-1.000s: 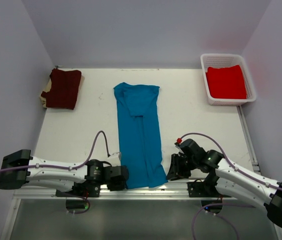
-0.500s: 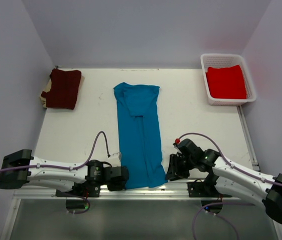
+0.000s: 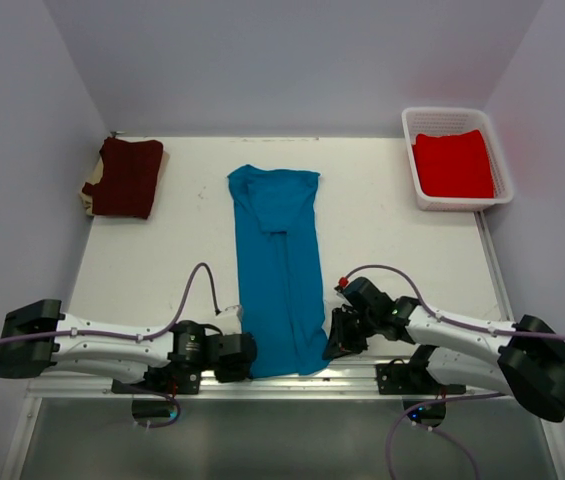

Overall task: Fold and stack the t-shirts
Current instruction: Grab the bottom of the folded rectangular tshirt with both arms, then fold the folded rectangular tshirt in 1/3 of the way

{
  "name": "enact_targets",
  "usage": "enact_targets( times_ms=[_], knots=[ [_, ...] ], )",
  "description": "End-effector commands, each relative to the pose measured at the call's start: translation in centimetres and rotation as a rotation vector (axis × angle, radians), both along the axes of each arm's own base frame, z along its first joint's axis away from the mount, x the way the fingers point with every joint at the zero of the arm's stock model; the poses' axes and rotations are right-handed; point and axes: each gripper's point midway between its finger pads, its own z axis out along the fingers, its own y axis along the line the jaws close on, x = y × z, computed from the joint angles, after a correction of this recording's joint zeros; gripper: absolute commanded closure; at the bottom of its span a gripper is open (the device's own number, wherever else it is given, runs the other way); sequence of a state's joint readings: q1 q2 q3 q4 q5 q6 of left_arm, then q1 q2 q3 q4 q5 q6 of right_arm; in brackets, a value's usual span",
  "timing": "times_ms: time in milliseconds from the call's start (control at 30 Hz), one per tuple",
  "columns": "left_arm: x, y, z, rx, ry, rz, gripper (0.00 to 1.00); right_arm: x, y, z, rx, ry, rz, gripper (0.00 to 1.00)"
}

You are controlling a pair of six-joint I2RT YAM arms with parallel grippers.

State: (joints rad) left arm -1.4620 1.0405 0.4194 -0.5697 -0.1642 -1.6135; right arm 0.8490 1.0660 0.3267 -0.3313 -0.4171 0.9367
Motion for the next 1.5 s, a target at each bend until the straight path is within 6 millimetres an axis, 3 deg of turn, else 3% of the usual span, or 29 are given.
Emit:
enact_targets(
  times_ms=[0, 100, 600, 767, 900, 1100, 1200, 1467],
  knots=[
    [1.2, 3.7, -2.4, 0.141, -0.074, 0.025, 1.00, 0.9, -0.6, -2.0, -0.050, -0.058, -0.017, 0.83],
    [1.1, 3.5, -2.2, 0.131, -0.076, 0.021, 1.00, 1.0, -0.4, -1.7, -0.046, -0.069, -0.010, 1.00],
    [0.9, -1.4, 2.5, 0.009, -0.138, -0.100, 1.00, -0.8, -2.4, 1.8, -0.038, -0.083, -0.039, 1.00],
    [-0.3, -3.4, 4.5, -0.060, -0.141, -0.123, 1.00, -1.3, -1.8, 3.7, 0.010, -0.105, -0.053, 1.00],
    [-1.4, -3.3, 4.5, -0.047, -0.147, -0.129, 1.00, -1.3, -1.4, 4.7, 0.031, -0.139, -0.060, 1.00],
    [0.2, -2.1, 4.2, -0.023, -0.243, -0.084, 1.00, 0.9, -0.7, 5.5, -0.010, -0.250, -0.030, 1.00],
    [1.9, -1.9, 5.0, -0.057, -0.324, -0.037, 1.00, 2.4, 0.1, 5.9, -0.030, -0.308, -0.021, 1.00],
    [6.4, -0.7, 7.6, -0.094, -0.563, 0.081, 1.00, 8.5, 1.1, 8.4, -0.119, -0.552, -0.057, 1.00]
  ],
)
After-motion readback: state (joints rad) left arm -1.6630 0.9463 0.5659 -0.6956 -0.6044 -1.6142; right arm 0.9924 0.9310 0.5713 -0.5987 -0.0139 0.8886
